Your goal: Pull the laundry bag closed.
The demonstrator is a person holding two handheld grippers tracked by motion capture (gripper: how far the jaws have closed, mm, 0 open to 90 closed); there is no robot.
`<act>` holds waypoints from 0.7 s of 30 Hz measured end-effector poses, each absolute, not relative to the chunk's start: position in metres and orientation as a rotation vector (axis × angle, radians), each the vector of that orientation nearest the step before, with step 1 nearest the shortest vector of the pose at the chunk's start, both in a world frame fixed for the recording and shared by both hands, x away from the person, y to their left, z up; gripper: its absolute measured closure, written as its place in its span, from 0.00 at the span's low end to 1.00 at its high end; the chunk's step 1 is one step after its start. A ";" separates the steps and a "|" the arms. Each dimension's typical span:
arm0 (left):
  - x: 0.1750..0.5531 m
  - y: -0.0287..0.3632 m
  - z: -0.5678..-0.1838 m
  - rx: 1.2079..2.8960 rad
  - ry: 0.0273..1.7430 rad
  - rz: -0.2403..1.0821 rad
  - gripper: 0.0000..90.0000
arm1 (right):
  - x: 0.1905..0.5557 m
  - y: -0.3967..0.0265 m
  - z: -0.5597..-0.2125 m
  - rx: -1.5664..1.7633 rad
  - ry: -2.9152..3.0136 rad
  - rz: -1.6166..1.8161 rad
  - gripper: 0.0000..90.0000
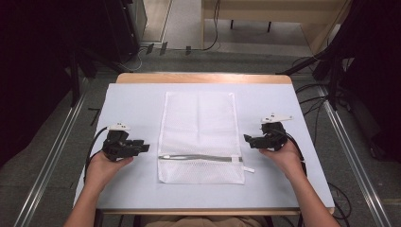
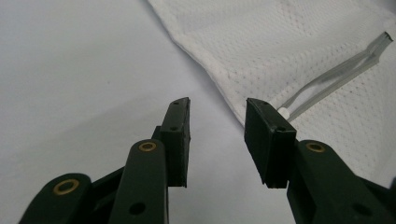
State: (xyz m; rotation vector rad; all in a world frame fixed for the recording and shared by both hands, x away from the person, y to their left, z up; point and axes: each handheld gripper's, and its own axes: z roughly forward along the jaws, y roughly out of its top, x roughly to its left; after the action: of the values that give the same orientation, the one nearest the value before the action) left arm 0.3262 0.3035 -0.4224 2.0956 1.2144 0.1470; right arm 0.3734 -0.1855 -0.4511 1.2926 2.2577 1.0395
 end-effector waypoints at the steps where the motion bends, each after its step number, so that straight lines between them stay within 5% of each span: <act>1: 0.326 0.303 -0.422 2.098 1.211 0.143 0.68 | 0.372 -0.185 -0.450 1.302 2.263 1.040 0.18; 14: 0.333 0.302 -0.423 2.082 1.230 0.113 0.57 | 0.369 -0.182 -0.448 1.270 2.294 1.035 0.31; 21: 0.334 0.303 -0.423 2.061 1.236 0.059 0.62 | 0.372 -0.182 -0.449 1.305 2.345 1.047 0.41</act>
State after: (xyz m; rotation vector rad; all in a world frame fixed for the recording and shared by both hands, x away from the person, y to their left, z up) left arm 0.3336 0.3029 -0.4233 2.0611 1.2362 0.0595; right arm 0.3723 -0.1818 -0.4493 1.3046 2.3446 1.0474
